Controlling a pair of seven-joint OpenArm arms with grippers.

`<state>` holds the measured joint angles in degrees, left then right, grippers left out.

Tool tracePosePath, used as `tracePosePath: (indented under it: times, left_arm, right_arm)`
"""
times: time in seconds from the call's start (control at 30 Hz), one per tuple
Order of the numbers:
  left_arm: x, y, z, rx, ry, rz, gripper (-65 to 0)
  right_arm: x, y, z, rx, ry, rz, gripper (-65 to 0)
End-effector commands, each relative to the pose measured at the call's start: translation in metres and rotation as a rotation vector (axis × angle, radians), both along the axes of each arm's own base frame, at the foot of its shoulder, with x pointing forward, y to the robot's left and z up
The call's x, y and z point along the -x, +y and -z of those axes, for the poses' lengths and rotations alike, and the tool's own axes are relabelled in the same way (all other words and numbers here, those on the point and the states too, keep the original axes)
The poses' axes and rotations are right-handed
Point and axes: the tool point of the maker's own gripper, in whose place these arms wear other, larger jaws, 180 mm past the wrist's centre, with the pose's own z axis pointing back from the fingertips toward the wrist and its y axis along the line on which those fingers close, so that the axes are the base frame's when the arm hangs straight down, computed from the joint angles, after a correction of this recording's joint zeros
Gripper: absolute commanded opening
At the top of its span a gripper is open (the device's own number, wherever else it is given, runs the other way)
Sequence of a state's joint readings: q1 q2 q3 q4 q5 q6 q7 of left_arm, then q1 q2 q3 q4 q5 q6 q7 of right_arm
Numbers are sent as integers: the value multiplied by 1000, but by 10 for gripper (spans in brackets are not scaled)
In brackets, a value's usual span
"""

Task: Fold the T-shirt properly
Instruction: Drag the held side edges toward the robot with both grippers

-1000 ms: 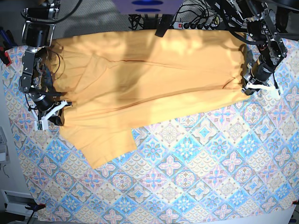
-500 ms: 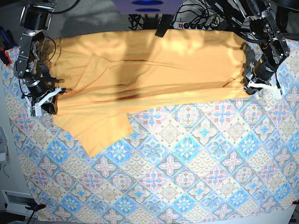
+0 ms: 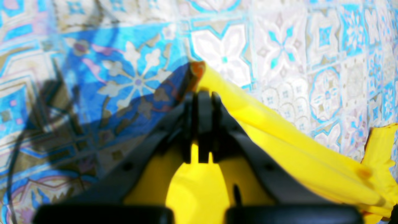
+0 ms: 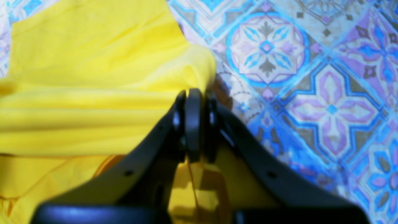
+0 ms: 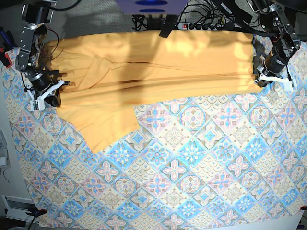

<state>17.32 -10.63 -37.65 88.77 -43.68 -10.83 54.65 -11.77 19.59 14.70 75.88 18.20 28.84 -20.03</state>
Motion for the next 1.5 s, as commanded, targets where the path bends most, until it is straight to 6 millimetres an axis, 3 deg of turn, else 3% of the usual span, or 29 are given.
tracePosePath:
  times: [0.0, 0.17, 0.5, 0.6, 0.77, 1.03, 1.23, 1.47]
  left_arm:
    - [-5, 14, -13, -49, -31, -6, -650]
    - [-3, 12, -11, -48, -23, 0, -650]
    - [15, 10, -2, -45, 17, 11, -650]
    - [23, -6, 5, -31, 44, 100, -650]
    - [33, -10, 4, -39, 58, 121, -650]
    - [32, -21, -17, -83, 16, 156, -650]
    - [42, -23, -9, -69, 46, 154, -650]
    - [63, -17, 20, -25, 131, 114, -650]
  right_arm:
    - [-9, -12, -20, 29, -63, 8, -643]
    - [-2, -11, -31, 51, -83, -5, -643]
    - [14, -9, -23, 54, -49, -13, -643]
    - [15, -7, -22, 49, -46, -16, -643]
    - [15, -6, -21, 49, -45, -18, -643]
    - [15, -5, -19, 45, -41, -17, -643]
    - [15, -4, -19, 44, -42, -17, -643]
    - [18, -4, -18, 45, -36, -18, -643]
